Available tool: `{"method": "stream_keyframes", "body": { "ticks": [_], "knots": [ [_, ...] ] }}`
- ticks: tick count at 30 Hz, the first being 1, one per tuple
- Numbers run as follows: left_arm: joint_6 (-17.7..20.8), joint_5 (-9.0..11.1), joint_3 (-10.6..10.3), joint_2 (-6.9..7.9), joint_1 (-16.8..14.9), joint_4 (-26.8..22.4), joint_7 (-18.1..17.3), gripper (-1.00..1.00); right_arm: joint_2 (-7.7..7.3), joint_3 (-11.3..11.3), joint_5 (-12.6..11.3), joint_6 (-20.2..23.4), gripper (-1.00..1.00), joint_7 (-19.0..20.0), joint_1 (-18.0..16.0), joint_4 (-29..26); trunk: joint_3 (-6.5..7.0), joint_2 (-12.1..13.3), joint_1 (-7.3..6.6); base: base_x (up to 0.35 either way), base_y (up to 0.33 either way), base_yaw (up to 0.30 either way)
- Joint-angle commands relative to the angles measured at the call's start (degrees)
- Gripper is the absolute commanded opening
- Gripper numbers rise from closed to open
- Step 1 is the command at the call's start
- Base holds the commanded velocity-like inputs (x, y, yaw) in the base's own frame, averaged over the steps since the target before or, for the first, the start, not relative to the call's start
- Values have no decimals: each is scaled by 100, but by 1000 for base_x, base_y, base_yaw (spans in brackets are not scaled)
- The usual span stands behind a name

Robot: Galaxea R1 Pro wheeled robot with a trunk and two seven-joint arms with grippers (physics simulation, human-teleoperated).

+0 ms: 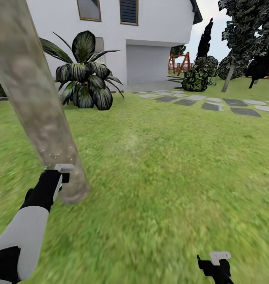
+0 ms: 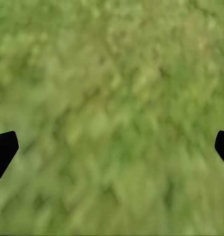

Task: In the garden, pick up the pesticide atomizer on the floor and spray pesticide onto both trees until each tree trunk is fully covered.

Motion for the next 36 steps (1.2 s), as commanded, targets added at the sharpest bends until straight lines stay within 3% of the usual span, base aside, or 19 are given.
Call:
{"method": "stream_keyframes", "body": {
  "ticks": [1, 14, 18, 20, 33, 36],
  "knots": [
    [0, -4, 0, 0, 0, 0, 1, -100, 0, 0, 1, 1, 100, 0, 0, 0, 0, 0, 0, 242, -173, 0],
    [-8, -10, 7, -9, 12, 6, 18, -100, 5, 2, -3, 5, 100, 0, -1, 0, 0, 0, 0, 105, -234, 211],
    [-29, -30, 21, 11, 188, 74, 38, -100, 7, 1, -7, 4, 100, 0, -3, 0, 0, 0, 0, 95, -274, 267],
    [-34, -29, 25, 12, 322, 85, 45, -100, 5, 0, -6, 6, 100, 0, -2, 0, 0, 0, 0, 142, -270, 61],
    [-26, -24, 43, 9, 358, 93, 65, -100, -1, 0, -4, 1, 100, -1, 0, 0, 0, 0, 0, 158, -262, 4],
    [-36, -18, 87, 37, 523, 101, 72, -100, 3, 0, -7, 2, 100, 0, 1, 0, 0, 0, 0, 160, -261, 31]
  ]
}}
